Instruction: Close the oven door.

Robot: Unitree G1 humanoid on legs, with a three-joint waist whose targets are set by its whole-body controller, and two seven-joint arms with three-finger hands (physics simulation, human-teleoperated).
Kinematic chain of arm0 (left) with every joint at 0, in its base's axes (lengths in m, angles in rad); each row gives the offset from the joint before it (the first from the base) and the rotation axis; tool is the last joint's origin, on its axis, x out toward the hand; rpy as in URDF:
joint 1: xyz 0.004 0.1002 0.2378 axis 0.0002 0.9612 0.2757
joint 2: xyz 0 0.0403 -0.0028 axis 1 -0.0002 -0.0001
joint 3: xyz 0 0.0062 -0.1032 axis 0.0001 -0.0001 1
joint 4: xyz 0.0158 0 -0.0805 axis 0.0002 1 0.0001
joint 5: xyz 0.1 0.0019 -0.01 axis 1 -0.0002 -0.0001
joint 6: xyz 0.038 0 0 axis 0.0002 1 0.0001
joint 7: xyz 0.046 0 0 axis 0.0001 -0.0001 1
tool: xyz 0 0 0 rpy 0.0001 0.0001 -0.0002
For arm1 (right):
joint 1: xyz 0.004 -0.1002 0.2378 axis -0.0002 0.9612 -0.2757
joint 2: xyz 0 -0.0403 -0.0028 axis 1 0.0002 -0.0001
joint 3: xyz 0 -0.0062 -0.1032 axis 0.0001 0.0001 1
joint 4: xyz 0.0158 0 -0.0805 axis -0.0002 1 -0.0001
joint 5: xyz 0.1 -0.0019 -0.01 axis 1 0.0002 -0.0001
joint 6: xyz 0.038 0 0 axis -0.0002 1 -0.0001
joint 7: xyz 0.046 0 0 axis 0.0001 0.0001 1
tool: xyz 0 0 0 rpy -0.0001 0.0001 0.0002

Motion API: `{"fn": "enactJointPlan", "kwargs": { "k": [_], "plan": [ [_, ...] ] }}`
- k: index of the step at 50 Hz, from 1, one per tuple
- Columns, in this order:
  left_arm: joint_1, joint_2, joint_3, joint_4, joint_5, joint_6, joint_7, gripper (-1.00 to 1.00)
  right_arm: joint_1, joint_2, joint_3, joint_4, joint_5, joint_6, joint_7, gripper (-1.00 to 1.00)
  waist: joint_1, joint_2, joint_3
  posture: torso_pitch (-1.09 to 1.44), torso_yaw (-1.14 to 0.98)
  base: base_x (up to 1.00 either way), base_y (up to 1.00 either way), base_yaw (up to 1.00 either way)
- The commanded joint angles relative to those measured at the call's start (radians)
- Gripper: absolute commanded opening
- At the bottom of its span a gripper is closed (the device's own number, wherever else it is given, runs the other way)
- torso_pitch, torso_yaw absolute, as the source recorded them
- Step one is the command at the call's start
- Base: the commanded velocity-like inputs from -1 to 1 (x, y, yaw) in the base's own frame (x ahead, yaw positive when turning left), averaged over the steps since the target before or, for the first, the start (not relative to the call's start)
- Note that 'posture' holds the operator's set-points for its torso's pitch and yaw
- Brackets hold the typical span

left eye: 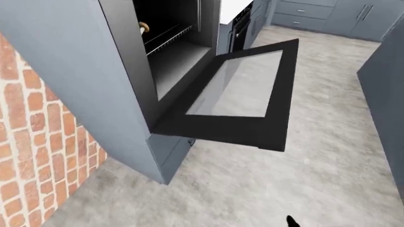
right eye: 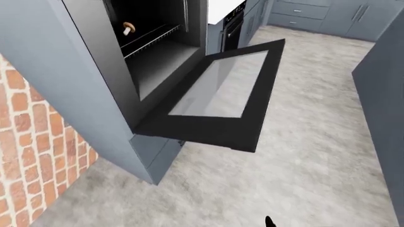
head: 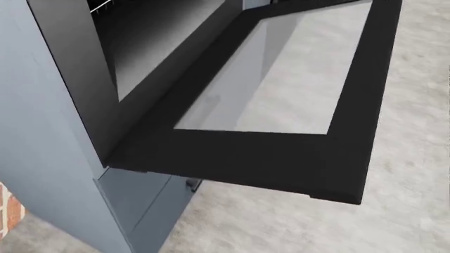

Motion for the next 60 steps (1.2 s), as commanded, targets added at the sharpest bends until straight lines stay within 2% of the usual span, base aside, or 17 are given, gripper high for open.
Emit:
{"fn": "enactJointPlan", "kwargs": {
  "k": [1, 3, 4, 5, 9, 13, 17, 23, 25, 27, 28, 33, 36, 45, 58, 59, 60],
  "plan": [
    [-0.008, 0.013, 0.005, -0.018, -0.004, -0.022, 0.002, 1.0, -0.003, -0.01, -0.003, -0.012, 0.002, -0.019, 0.007, 1.0, 0.0, 0.007, -0.008, 0.0, 0.0, 0.0, 0.45, 0.0],
    [-0.007, 0.012, 0.006, -0.018, -0.002, -0.022, 0.002, 1.0, -0.001, -0.009, -0.001, -0.012, 0.001, -0.021, 0.011, 1.0, 0.002, 0.002, -0.011, 0.0, 0.0, 0.0, 0.35, 0.0],
    [-0.006, 0.013, 0.008, -0.018, -0.001, -0.022, 0.001, 1.0, -0.002, -0.008, -0.001, -0.012, 0.0, -0.022, 0.014, 1.0, 0.004, 0.001, 0.001, 0.0, 0.0, 0.0, 0.0, 0.0],
    [-0.006, 0.013, 0.008, -0.018, -0.001, -0.023, 0.002, 1.0, -0.003, -0.008, -0.001, -0.012, 0.0, -0.023, 0.013, 1.0, 0.002, 0.024, -0.002, 0.0, 0.0, 0.0, 0.0, 0.0],
    [-0.006, 0.011, 0.006, -0.018, 0.0, -0.025, 0.004, 1.0, 0.0, -0.008, 0.001, -0.012, -0.004, -0.028, 0.015, 1.0, -0.002, 0.06, 0.001, 0.0, 0.0, 0.0, 0.0, 0.0],
    [-0.004, 0.011, 0.006, -0.018, 0.001, -0.025, 0.006, 1.0, 0.001, -0.007, 0.005, -0.011, -0.013, -0.03, 0.011, 1.0, -0.004, 0.074, 0.01, 0.0, 0.0, 0.0, 0.0, 0.0],
    [-0.006, 0.011, 0.006, -0.018, 0.0, -0.025, 0.005, 1.0, 0.0, -0.009, 0.005, -0.012, -0.019, -0.029, 0.008, 1.0, -0.006, 0.068, 0.012, 0.0, 0.0, 0.0, 0.0, 0.0],
    [-0.002, 0.011, 0.006, -0.018, 0.0, -0.026, 0.005, 1.0, 0.002, -0.007, 0.005, -0.012, -0.024, -0.03, 0.007, 1.0, -0.006, 0.04, 0.015, 0.0, 0.0, 0.0, 0.0, 0.0],
    [-0.003, 0.01, 0.004, -0.018, 0.001, -0.026, 0.007, 1.0, 0.002, -0.008, 0.004, -0.011, -0.024, -0.029, 0.009, 1.0, -0.004, 0.02, 0.013, 0.0, 0.0, 0.0, 0.0, 0.0],
    [-0.004, 0.01, 0.003, -0.018, 0.0, -0.026, 0.007, 1.0, 0.003, -0.008, 0.003, -0.011, -0.024, -0.028, 0.011, 1.0, -0.005, -0.02, 0.004, 0.0, 0.0, 0.0, 0.0, 0.0],
    [-0.005, 0.01, 0.003, -0.018, -0.001, -0.026, 0.007, 1.0, 0.003, -0.009, 0.002, -0.011, -0.024, -0.028, 0.011, 1.0, -0.002, 0.02, 0.008, 0.0, 0.0, 0.0, 0.0, 0.0],
    [-0.004, 0.012, 0.003, -0.018, -0.003, -0.026, 0.006, 1.0, 0.002, -0.007, 0.002, -0.012, -0.025, -0.029, 0.01, 1.0, -0.021, 0.026, -0.003, 0.0, 0.0, 0.0, 0.0, 0.0],
    [-0.003, 0.01, 0.001, -0.018, -0.002, -0.027, 0.008, 1.0, 0.002, -0.007, 0.001, -0.012, -0.024, -0.029, 0.014, 1.0, -0.023, 0.047, -0.003, 0.0, 0.0, 0.0, 0.0, 0.0],
    [-0.006, 0.011, 0.004, -0.018, -0.003, -0.026, 0.006, 1.0, -0.016, -0.01, -0.005, -0.012, -0.008, 0.003, -0.03, 1.0, -0.025, 0.045, -0.02, 0.0, 0.0, 0.0, 0.0, 0.0],
    [-0.006, 0.008, 0.002, -0.018, -0.002, -0.027, 0.008, 1.0, -0.023, -0.011, -0.014, -0.013, 0.06, -0.03, 0.049, 1.0, -0.023, 0.042, -0.026, 0.0, 0.0, 0.0, 0.0, 0.0],
    [-0.006, 0.009, 0.003, -0.018, -0.003, -0.027, 0.006, 1.0, -0.023, -0.011, -0.015, -0.013, 0.063, -0.028, 0.048, 1.0, -0.019, 0.045, -0.042, 0.0, 0.0, 0.0, 0.17, 0.0],
    [-0.005, 0.009, 0.003, -0.018, -0.003, -0.028, 0.006, 1.0, -0.024, -0.011, -0.015, -0.013, 0.064, -0.026, 0.047, 1.0, -0.016, 0.036, -0.029, 0.0, 0.0, 0.0, 0.29, 0.0]
  ]
}}
